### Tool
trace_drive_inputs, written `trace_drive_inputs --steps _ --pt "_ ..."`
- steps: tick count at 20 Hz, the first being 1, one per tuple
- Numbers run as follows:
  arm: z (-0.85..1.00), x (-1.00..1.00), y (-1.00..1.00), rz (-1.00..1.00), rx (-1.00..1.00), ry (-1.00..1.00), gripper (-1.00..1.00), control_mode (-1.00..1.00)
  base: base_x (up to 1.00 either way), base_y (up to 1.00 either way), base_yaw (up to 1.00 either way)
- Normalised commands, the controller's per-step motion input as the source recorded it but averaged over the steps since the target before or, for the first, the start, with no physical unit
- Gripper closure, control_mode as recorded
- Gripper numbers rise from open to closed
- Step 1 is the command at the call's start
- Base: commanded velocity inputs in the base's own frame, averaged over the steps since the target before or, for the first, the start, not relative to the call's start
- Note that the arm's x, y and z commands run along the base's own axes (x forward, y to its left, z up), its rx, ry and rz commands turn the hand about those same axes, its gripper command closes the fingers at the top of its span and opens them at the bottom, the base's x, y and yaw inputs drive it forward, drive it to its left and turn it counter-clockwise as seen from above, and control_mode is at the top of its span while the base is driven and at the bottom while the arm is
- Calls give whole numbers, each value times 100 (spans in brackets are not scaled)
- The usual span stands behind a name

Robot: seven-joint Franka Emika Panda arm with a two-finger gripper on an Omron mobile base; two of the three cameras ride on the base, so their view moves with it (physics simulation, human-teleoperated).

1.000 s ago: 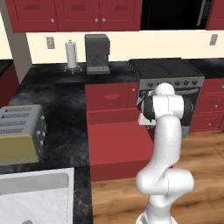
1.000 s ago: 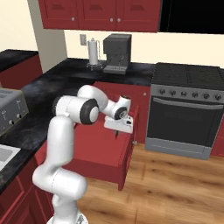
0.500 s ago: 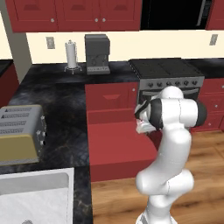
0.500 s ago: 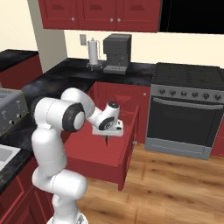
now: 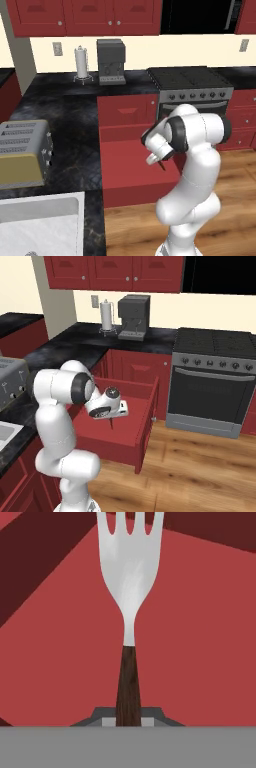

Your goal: Pick up the metallic utensils from the counter and place them in the open drawer. Make sure not to pick up any wooden utensils.

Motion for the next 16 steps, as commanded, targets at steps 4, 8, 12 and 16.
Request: trace_drive_inputs --steps 4,8,12,16 --pt "-3 71 18 6 0 -5 100 -100 0 0 0" --pt "0 49 0 1 -3 0 100 -100 0 0 0" --pt "1 57 0 0 -12 22 100 -100 0 0 0" --pt "8 43 0 0 -8 23 100 -100 0 0 0"
